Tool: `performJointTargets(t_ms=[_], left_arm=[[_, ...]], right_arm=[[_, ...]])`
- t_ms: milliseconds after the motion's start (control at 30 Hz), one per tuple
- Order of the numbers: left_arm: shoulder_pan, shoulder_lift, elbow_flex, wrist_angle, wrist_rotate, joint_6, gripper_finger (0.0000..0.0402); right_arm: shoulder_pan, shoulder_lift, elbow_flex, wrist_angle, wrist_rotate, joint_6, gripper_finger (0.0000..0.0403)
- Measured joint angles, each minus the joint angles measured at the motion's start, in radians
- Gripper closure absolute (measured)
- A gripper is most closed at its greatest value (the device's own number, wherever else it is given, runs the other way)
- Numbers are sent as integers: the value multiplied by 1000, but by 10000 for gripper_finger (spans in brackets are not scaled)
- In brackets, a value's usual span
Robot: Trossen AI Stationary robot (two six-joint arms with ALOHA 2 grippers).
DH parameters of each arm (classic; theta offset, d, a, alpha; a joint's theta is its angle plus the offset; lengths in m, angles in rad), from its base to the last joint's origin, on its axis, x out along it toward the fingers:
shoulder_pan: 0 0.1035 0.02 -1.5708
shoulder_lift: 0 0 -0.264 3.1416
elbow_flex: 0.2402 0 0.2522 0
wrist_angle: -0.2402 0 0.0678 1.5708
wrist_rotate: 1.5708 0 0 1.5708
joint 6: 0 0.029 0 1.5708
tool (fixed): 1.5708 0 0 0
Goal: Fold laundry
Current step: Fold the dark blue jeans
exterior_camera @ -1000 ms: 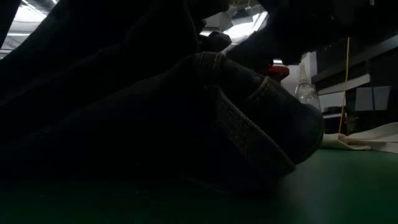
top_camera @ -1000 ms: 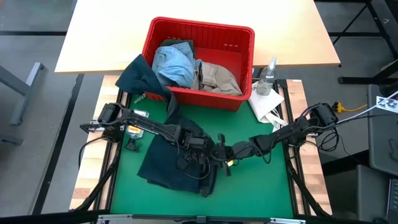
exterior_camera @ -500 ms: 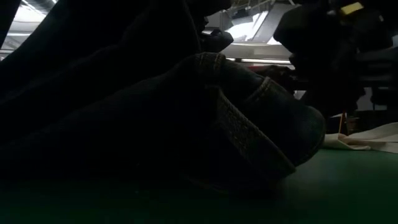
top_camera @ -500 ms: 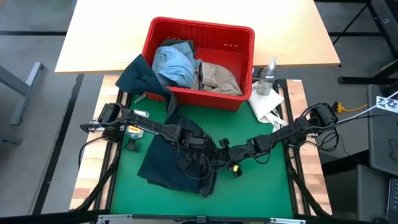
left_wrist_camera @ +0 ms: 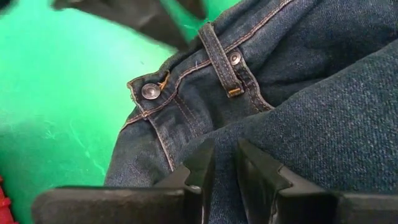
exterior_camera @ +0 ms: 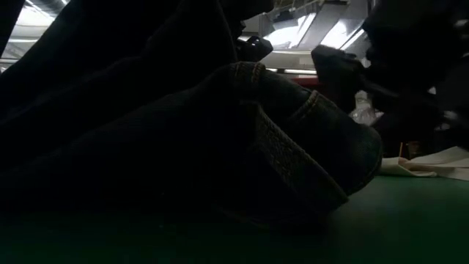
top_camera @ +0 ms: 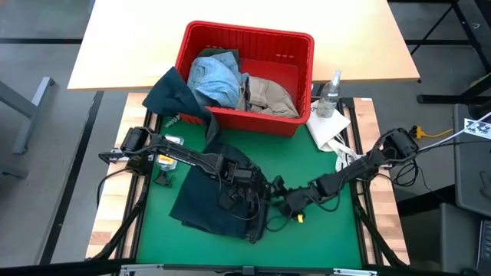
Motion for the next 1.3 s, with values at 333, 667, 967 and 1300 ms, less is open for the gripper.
performJointTargets(t_ms=[333,667,967,1300], left_arm=[[0,0,0,1,0,0,341],[0,0,0,46,-1,-3,330],[0,0,0,112,-46,-29,257],[-4,0,0,148,-134,-29,233]], right_arm=[[19,0,0,-9,76,-37,217],[19,1,-1,-30,68,-75,217],[19,108,-1,44,90,-99,217],[18,126,-1,107,112,-126,234]])
